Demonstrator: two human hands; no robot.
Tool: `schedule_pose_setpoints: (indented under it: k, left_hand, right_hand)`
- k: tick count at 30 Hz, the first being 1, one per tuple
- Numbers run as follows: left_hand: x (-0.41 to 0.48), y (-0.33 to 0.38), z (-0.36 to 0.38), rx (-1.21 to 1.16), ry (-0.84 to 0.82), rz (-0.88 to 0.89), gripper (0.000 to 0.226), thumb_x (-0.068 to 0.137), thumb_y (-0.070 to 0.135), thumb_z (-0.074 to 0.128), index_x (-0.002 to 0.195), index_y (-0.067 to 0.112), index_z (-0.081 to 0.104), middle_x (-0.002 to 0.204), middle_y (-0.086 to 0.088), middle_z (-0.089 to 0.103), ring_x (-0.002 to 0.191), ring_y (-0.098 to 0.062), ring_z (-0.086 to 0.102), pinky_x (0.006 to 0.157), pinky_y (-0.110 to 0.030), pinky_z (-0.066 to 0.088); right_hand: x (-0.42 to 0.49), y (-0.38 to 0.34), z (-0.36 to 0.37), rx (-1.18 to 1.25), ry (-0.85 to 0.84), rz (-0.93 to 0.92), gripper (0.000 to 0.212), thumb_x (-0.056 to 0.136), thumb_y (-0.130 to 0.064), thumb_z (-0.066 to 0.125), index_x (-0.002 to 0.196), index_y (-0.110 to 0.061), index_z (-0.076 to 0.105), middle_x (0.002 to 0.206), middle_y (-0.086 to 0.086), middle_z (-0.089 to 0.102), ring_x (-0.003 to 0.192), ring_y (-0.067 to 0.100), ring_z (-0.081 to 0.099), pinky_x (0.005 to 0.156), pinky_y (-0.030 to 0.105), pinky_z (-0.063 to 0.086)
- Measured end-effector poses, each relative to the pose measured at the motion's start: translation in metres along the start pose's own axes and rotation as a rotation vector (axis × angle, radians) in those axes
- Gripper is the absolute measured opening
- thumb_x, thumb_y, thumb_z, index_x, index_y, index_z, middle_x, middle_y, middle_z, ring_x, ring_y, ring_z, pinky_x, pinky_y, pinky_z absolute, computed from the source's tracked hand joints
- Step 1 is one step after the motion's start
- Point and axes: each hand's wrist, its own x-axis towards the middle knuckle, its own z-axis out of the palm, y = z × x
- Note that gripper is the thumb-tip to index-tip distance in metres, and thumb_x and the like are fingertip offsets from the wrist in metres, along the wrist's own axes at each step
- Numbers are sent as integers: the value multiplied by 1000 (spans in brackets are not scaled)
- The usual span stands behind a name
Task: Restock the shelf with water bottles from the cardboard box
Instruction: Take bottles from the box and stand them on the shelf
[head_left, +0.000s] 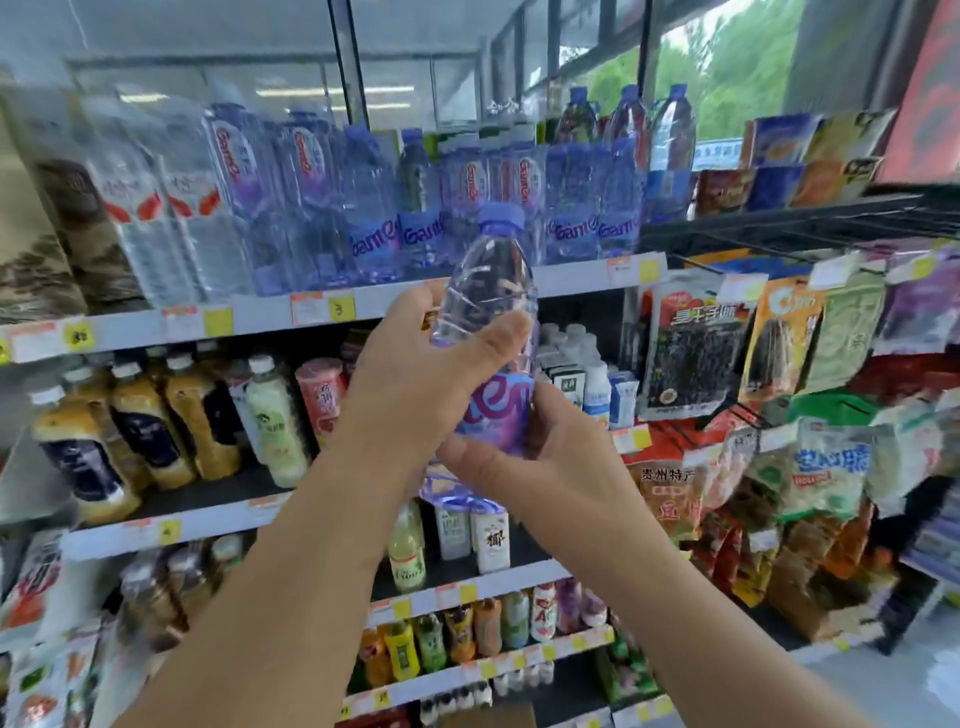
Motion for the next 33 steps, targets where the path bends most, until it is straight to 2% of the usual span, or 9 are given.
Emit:
schedule_pose_setpoints:
  k: [8, 11, 13, 15, 19, 26, 29, 31, 33]
  left_hand:
    - [43, 4, -34, -155, -319, -122, 58, 71, 47, 66, 118, 14, 64, 104, -14, 72, 88, -26, 72, 64, -35, 57]
    - [54, -3, -38, -96, -387, -88, 40, 76, 39, 73, 113, 27, 65, 103, -4, 75, 94, -27, 73, 77, -47, 59]
    - [59, -13, -34, -134, -362, -82, 32, 74, 30, 75, 104, 31, 65, 95, 3, 77, 88, -19, 74, 72, -41, 59]
    - [65, -22, -31, -167, -318, -86, 38, 67, 28, 73, 104, 30, 64, 88, 8, 78, 83, -11, 74, 74, -36, 57]
    - [83, -31, -28, -167, -290, -96, 60, 70, 27, 75, 126, 24, 57, 103, -5, 76, 97, -23, 73, 94, -54, 52]
    - [116, -25, -14, -213, -138, -93, 21, 74, 18, 66, 82, 35, 74, 86, 6, 78, 73, -7, 74, 52, -17, 51]
    - [134, -28, -12, -177, -76, -85, 28, 72, 27, 66, 93, 47, 66, 85, 28, 73, 84, 5, 70, 75, -24, 54]
    - [147, -32, -13, -175, 4, -100, 50, 68, 31, 69, 114, 46, 57, 96, 23, 72, 101, -3, 67, 92, -37, 51]
    - [157, -38, -16, -184, 73, -113, 46, 66, 34, 69, 110, 45, 62, 109, 15, 70, 115, -15, 62, 103, -48, 47]
  right_hand:
    - [43, -8, -5, -39, 98, 12, 29, 78, -23, 79, 100, -32, 63, 87, -13, 73, 78, 2, 70, 65, 16, 53]
    - [58, -4, -7, 10, 18, 25, 40, 73, -19, 77, 106, -36, 62, 94, -10, 75, 87, 8, 71, 76, 27, 58]
    - [65, 6, -7, 62, -37, 66, 56, 70, -19, 72, 121, -36, 57, 105, -8, 75, 98, 11, 71, 89, 35, 57]
    - [74, 16, -7, -2, -33, 49, 69, 68, -28, 76, 130, -41, 47, 114, -20, 70, 106, 2, 67, 93, 29, 54]
    - [95, 24, -9, -164, 31, -40, 75, 75, -36, 82, 132, -52, 37, 125, -44, 50, 115, -15, 54, 94, 14, 48]
    - [154, 26, -17, -137, -7, -36, 49, 79, -11, 80, 121, -26, 59, 99, -10, 74, 82, -5, 69, 70, 10, 52]
    - [178, 29, -26, -72, -28, -11, 45, 71, -30, 83, 109, -41, 62, 92, -20, 74, 83, -2, 70, 81, 26, 56]
    - [195, 28, -30, -47, -64, -32, 41, 72, -27, 83, 105, -41, 62, 92, -16, 75, 84, 3, 72, 81, 33, 57]
    - [210, 28, -32, -16, -71, -61, 40, 73, -19, 83, 104, -36, 65, 90, -12, 76, 82, 6, 72, 76, 30, 57]
